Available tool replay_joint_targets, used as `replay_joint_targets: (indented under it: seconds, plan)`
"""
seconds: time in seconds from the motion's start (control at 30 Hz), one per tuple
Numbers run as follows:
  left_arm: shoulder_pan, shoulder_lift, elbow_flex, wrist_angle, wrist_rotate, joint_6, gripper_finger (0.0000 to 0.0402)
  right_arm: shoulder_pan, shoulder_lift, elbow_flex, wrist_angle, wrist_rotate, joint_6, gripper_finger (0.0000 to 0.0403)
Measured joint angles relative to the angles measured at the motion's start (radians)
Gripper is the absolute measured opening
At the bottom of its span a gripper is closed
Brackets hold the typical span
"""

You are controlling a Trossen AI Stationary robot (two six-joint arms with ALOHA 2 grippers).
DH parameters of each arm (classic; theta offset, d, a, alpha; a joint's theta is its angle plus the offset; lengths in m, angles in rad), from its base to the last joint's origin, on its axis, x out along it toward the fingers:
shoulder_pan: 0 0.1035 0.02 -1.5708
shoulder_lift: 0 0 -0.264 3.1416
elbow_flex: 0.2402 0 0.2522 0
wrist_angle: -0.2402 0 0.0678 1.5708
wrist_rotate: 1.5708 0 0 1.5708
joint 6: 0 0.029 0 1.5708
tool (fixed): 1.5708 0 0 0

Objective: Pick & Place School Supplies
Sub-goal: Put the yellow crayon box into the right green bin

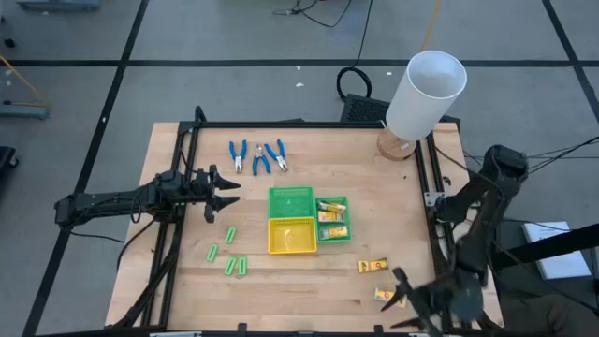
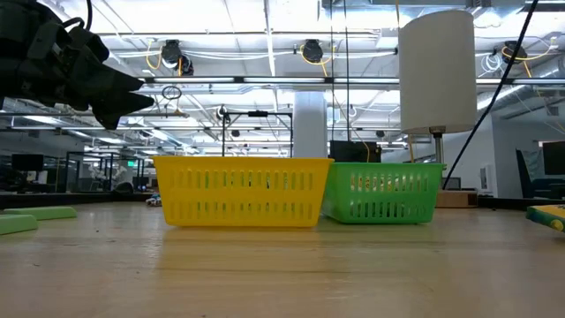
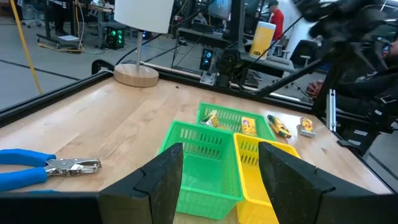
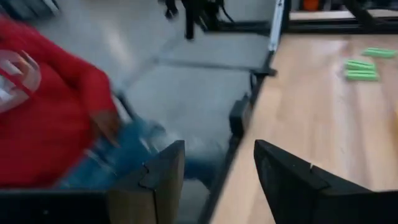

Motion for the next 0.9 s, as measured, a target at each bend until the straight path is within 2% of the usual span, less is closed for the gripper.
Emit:
replay_joint_targets:
  seconds: [0.07, 0.17, 0.3, 0.4, 0.47, 0.63, 0.9]
  plan:
    - [0.000, 0.000, 0.000, 0.001, 0.000, 0.000, 0.0214, 0.009, 0.071, 0.129, -0.240, 0.030, 0.093, 0.0185]
    - [0.000, 0.000, 0.000, 0.001, 0.000, 0.000, 0.0214, 0.005, 0.192, 0.291, -0.589, 0.025, 0.315, 0.0185]
    - [0.000, 0.000, 0.000, 0.001, 0.000, 0.000, 0.0214, -0.014, 0.336, 0.385, -0.880, -0.110, 0.595, 0.0185]
    - [0.000, 0.000, 0.000, 0.001, 0.000, 0.000, 0.0214, -0.026, 0.406, 0.387, -0.933, -0.254, 0.689, 0.0185]
    - [0.000, 0.000, 0.000, 0.001, 0.000, 0.000, 0.0214, -0.027, 0.447, 0.388, -0.950, -0.308, 0.704, 0.0185]
    - [0.000, 0.000, 0.000, 0.001, 0.000, 0.000, 0.0214, -0.027, 0.499, 0.388, -0.957, -0.312, 0.704, 0.0185]
    - [0.000, 0.000, 0.000, 0.001, 0.000, 0.000, 0.0214, -0.035, 0.500, 0.382, -0.988, -0.302, 0.704, 0.0185]
